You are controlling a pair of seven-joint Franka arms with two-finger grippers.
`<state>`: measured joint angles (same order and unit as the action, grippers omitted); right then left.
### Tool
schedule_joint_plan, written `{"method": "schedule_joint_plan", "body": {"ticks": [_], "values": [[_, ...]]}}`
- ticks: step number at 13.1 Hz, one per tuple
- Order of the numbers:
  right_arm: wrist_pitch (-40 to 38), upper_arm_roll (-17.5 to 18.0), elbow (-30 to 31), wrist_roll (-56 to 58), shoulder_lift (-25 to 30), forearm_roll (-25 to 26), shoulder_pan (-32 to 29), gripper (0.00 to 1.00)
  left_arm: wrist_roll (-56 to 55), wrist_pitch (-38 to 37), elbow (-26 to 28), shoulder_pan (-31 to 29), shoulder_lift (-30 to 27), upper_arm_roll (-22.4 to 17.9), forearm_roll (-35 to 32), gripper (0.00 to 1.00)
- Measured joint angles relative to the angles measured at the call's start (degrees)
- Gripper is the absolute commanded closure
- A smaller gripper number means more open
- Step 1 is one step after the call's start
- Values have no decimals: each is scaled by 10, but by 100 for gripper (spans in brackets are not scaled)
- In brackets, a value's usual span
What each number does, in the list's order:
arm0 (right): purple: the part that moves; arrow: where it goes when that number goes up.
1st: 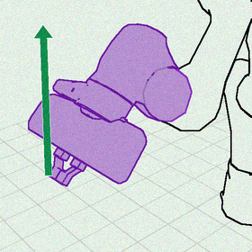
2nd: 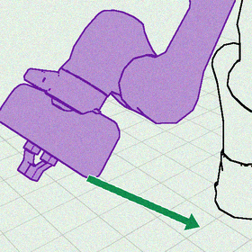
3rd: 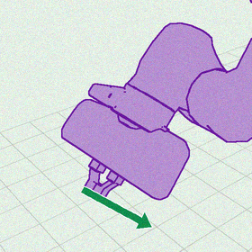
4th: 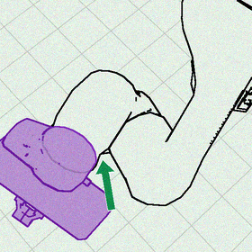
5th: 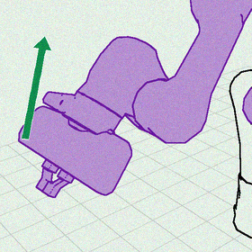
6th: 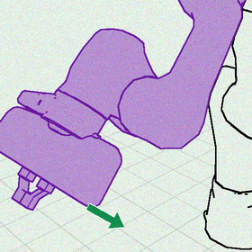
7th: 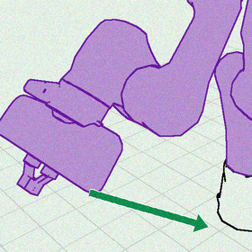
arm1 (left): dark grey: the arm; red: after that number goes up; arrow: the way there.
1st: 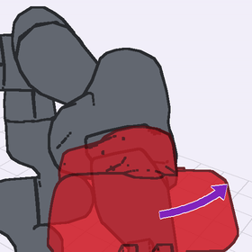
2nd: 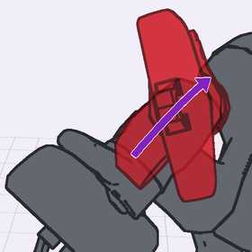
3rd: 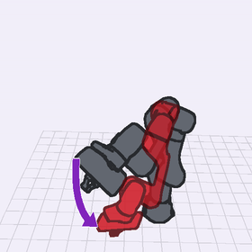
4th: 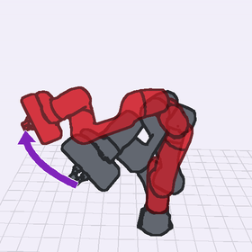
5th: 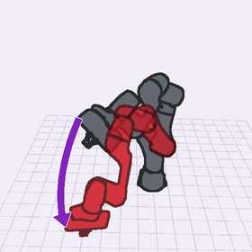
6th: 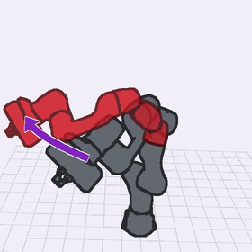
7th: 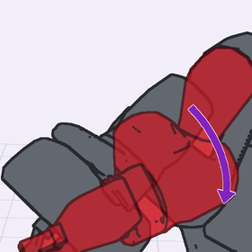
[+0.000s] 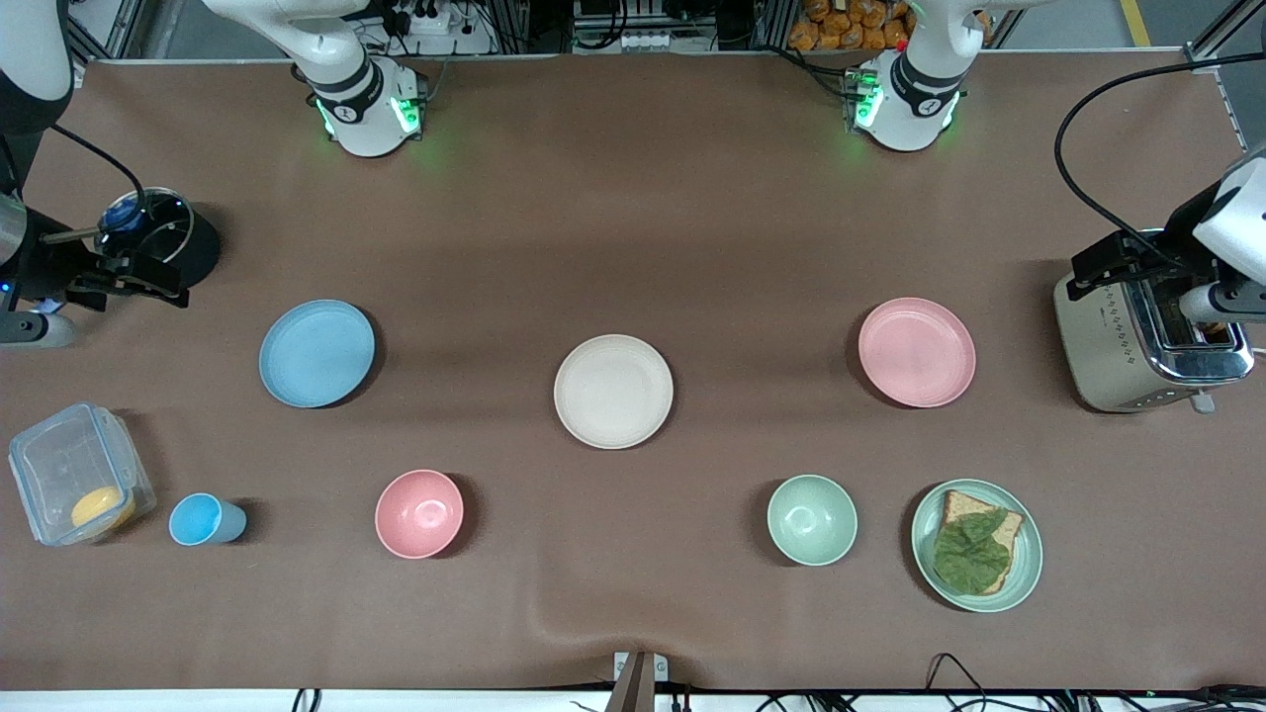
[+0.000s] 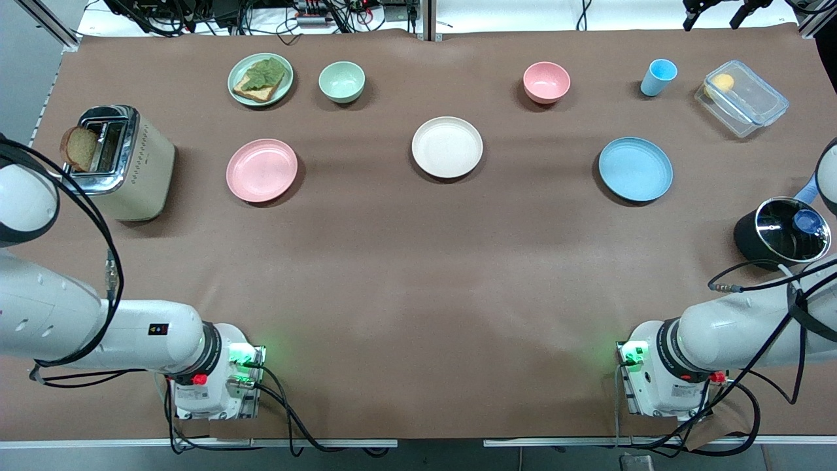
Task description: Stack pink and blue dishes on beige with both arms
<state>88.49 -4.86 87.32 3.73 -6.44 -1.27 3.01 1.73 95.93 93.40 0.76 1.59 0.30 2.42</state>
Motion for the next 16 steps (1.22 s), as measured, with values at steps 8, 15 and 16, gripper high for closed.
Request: {"method": "schedule_joint_plan", "body": {"ticks": [8,15,16], "values": [[0,0,0,0,0,0,0,0,0,-3,0,0,0,0,0,0],[0,0,0,0,0,0,0,0,0,-7,0,0,1,1,0,0],[0,0,0,0,0,0,0,0,0,-9,0,0,1,1,0,0]]}}
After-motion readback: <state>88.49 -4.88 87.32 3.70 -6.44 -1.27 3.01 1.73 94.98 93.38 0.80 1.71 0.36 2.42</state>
